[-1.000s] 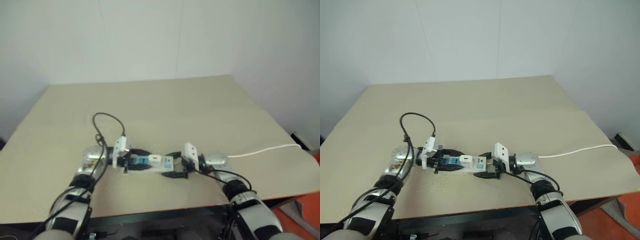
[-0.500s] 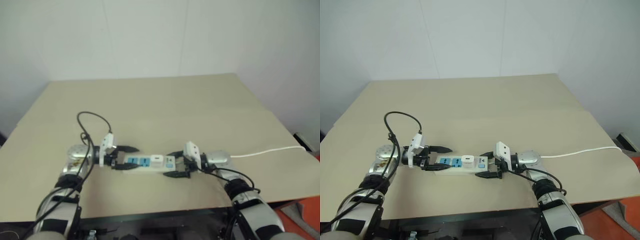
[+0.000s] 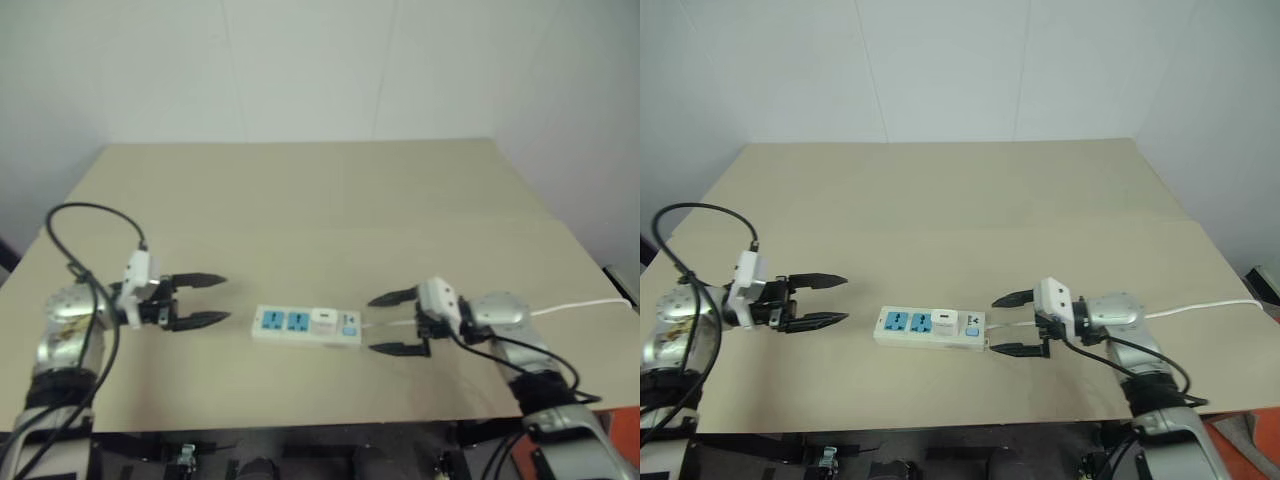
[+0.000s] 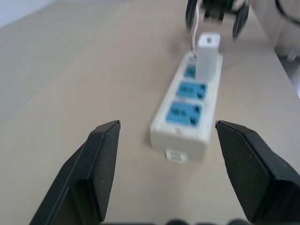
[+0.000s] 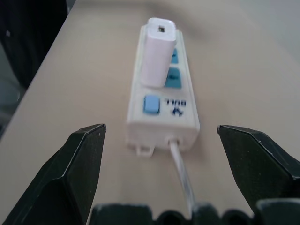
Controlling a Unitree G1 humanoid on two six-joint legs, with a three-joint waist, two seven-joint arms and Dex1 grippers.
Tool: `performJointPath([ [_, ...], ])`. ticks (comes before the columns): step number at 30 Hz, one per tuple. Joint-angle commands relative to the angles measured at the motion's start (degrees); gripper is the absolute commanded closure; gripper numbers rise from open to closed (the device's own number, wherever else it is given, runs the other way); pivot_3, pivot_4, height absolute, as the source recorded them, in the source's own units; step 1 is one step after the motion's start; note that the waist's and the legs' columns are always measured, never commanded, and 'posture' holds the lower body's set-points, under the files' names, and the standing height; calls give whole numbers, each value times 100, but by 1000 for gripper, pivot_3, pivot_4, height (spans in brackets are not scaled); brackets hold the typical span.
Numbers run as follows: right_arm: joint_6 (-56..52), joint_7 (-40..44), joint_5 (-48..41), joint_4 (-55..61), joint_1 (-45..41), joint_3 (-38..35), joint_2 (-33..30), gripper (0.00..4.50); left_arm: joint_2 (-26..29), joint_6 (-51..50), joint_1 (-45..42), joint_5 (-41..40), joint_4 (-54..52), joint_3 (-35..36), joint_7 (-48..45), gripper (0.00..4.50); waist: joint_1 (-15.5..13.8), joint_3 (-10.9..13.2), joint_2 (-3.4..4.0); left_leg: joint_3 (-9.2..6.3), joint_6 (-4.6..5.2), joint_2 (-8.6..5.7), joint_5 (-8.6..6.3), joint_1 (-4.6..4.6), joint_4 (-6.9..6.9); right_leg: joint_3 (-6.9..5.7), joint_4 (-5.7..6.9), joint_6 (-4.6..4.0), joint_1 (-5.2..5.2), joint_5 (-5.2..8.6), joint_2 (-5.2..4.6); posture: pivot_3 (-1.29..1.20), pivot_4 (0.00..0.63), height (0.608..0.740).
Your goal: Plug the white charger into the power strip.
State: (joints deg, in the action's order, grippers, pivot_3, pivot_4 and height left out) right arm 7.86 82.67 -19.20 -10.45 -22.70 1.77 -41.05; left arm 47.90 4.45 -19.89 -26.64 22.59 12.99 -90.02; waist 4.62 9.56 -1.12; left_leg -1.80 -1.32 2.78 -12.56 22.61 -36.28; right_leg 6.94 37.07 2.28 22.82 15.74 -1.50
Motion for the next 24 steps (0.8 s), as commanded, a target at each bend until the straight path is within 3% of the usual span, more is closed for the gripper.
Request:
performJointPath([
  [1,-93,18,-262,461,294,-488,-424,52,234,-177,328,-202,-494,350,117,975,-48,1,-2,2,0,0,0,0,0,1,0,0,0,0,-1,0,150,740],
  [10,-43,-103,-391,574,1146,-1254,-1211,52,230,-513,1121,-484,-1390,664,449,975,-87,8,-10,16,-1,2,1,-14,-7,7,2,35,-9,20,-1,0,150,740],
  [24,-385,-417,-516,1212,1917,-1807,-1515,52,-57,-653,740,-474,-1454,279,591,975,-96,10,-14,22,-1,1,1,-16,-10,13,1,35,-15,20,0,0,150,740],
])
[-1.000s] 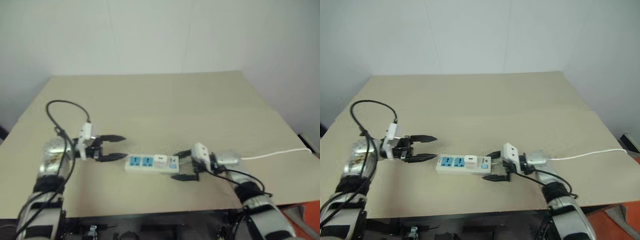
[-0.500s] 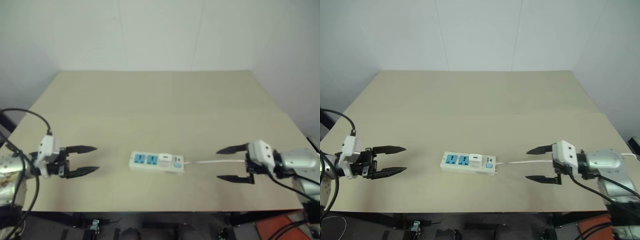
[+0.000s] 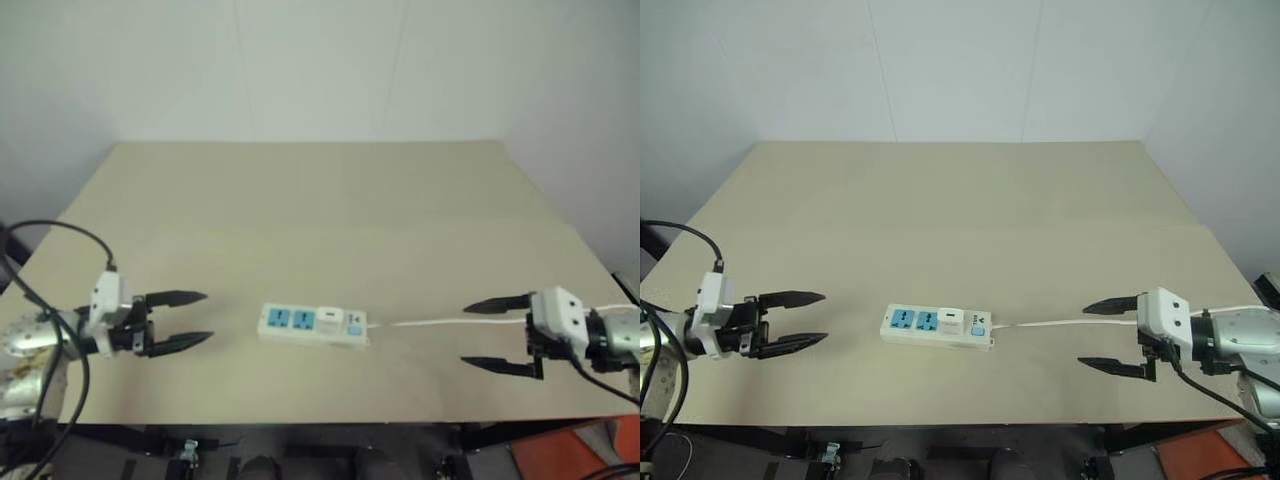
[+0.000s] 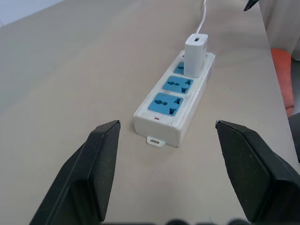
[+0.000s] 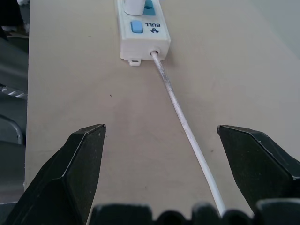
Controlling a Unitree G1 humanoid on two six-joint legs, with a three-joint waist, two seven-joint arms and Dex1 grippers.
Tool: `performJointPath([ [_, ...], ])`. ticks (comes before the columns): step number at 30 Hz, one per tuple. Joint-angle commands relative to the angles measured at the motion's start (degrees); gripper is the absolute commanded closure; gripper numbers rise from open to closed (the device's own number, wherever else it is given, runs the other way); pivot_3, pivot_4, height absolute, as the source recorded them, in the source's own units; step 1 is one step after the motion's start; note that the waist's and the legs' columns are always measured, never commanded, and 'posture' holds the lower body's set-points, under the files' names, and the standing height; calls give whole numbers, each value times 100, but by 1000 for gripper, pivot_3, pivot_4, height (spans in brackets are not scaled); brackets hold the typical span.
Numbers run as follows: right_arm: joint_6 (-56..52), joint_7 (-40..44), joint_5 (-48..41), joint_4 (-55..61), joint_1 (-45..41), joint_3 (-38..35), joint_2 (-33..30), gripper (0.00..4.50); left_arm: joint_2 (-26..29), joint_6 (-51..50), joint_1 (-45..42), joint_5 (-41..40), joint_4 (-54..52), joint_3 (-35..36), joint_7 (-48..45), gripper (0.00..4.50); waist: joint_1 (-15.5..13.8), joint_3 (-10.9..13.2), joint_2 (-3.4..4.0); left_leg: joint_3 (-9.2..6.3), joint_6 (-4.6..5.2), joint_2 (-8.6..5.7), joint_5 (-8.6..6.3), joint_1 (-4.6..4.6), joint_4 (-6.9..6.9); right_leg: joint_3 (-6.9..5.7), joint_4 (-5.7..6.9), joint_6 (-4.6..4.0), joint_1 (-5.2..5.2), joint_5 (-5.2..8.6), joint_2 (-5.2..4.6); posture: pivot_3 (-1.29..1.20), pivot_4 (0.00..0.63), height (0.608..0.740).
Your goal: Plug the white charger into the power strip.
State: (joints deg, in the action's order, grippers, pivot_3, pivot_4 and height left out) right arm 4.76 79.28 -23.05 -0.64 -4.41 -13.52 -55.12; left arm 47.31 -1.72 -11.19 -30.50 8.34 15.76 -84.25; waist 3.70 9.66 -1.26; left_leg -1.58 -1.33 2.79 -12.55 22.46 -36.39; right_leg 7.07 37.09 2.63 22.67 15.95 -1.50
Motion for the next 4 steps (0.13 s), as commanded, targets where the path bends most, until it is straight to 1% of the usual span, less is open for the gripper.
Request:
performJointPath([
  [1,-88,-99,-138,277,159,-322,-114,52,13,-139,-177,-167,2,-18,-78,975,-7,0,0,0,0,0,0,-2,-1,0,0,0,-3,0,0,0,150,740],
  [4,-170,-178,-169,404,315,-429,-116,52,71,-460,-275,-368,49,-70,-317,975,-6,0,-1,1,0,-1,0,-4,-2,0,0,1,-6,0,0,0,150,740],
])
